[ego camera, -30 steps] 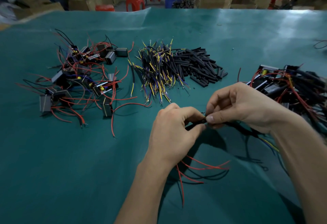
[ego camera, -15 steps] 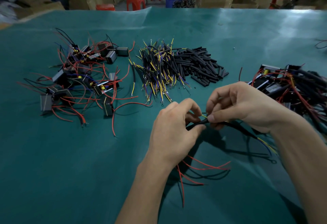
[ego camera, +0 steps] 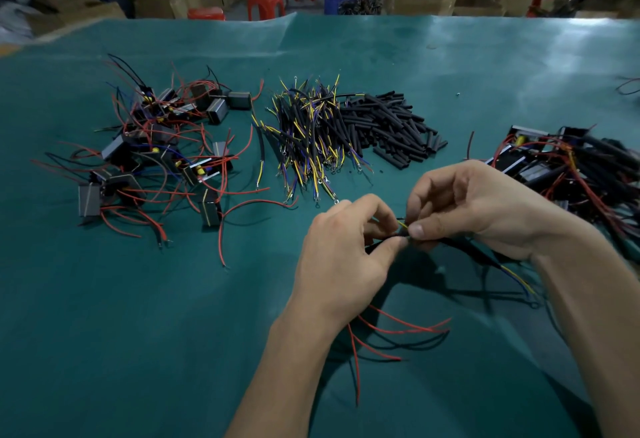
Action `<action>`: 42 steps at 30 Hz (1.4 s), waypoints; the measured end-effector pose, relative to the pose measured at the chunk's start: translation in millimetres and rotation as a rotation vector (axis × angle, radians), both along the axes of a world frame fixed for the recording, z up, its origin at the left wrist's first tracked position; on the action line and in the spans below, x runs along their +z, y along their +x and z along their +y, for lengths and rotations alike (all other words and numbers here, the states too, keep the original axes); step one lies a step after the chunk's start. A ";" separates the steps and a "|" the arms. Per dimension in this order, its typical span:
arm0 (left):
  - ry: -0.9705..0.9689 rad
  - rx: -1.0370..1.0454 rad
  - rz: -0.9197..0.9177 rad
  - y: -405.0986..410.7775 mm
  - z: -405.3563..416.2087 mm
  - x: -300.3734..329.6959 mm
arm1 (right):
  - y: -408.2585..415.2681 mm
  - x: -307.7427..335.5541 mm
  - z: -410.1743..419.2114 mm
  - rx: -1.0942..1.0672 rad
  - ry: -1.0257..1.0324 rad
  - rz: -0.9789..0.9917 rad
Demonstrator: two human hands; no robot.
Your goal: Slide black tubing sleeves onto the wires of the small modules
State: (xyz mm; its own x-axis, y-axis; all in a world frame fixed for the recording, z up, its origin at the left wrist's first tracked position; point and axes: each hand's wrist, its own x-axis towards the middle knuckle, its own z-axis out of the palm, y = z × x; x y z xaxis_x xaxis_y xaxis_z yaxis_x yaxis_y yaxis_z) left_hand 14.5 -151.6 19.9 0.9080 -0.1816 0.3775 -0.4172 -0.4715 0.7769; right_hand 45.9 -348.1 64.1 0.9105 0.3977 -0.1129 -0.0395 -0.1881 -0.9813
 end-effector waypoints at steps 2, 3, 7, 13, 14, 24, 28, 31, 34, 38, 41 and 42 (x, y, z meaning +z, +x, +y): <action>0.008 0.008 -0.026 -0.4 1.3 0.1 | -0.2 -0.5 0.8 -0.013 0.011 -0.012; 0.014 0.015 -0.039 -0.4 1.5 0.2 | -0.2 -0.7 1.0 -0.021 0.011 -0.019; 0.014 0.023 -0.061 -0.4 1.2 0.6 | 0.2 0.1 1.5 -0.024 -0.019 -0.059; -0.001 0.034 -0.121 -0.9 1.9 2.0 | 0.3 -0.4 1.1 -0.025 -0.046 -0.084; -0.001 0.030 -0.131 -0.8 1.7 1.8 | 0.3 -0.3 1.5 -0.022 -0.056 -0.091; -0.118 0.053 -0.080 3.0 2.7 1.7 | 0.7 -0.6 -0.1 -0.005 0.006 -0.043; -0.298 0.060 0.168 13.3 14.9 -3.3 | 1.2 -1.7 1.1 -0.030 -0.023 -0.050; -0.255 0.001 0.314 14.1 15.9 -7.7 | 0.8 -1.5 0.1 -0.039 -0.036 -0.051; -0.312 -0.043 0.339 15.3 18.1 -8.1 | 0.6 -2.0 1.5 -0.034 -0.012 -0.041; -0.332 -0.158 0.360 18.2 19.2 0.6 | 1.2 0.0 -1.5 -0.046 -0.010 -0.038; -0.241 -0.187 0.337 26.0 16.0 7.8 | 1.3 1.1 -2.9 -0.062 0.016 -0.044; -0.224 -0.196 0.345 29.2 15.7 9.9 | 1.4 1.0 -3.2 -0.066 0.024 -0.050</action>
State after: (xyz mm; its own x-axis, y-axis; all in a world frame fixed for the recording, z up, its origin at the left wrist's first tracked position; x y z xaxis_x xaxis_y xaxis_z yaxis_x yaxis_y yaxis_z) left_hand 43.7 -135.9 29.8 0.9443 -0.3106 0.1089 -0.1810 -0.2138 0.9600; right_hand 47.2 -351.3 65.1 0.9392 0.3386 -0.0573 -0.0015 -0.1628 -0.9867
